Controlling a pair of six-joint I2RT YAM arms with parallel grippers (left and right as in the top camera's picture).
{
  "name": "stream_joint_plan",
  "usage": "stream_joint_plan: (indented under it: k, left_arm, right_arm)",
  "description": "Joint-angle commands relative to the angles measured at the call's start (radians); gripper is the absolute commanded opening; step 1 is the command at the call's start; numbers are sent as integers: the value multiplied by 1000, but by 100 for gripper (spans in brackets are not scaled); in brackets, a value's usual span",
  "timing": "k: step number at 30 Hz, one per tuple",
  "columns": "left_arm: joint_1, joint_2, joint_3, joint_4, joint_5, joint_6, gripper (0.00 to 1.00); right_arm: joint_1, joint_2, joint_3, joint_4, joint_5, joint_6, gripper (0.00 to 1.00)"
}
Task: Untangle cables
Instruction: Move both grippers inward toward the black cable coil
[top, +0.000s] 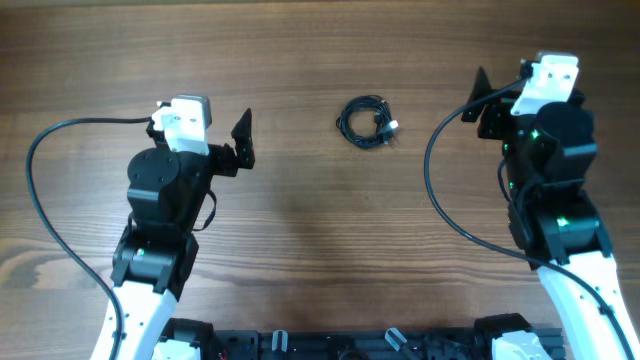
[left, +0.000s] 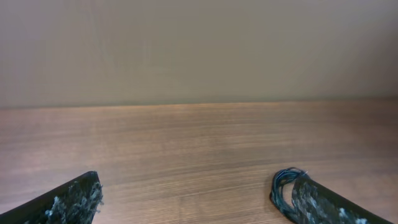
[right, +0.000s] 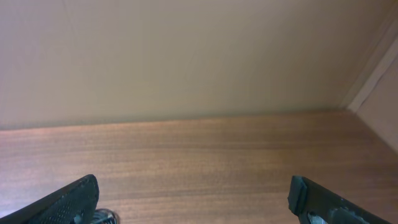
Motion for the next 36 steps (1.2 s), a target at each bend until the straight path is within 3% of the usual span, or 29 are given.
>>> stream_joint_plan:
  k: [1,14,21,36]
  left_arm:
    - [-4,73,20,21,32,-149,100]
    - [-4,328,61,160,237,-160,100]
    - [-15,378,68,172,245,-159,100]
    - [-153,651,257,177,185,-134,100]
  right_arm:
    - [3,39,2,-1,-3,33,100]
    - [2,92,3,-17,-82,38,100]
    - [2,169,29,-27,-149,112,100]
    - [2,225,85,-72,-288,82,100]
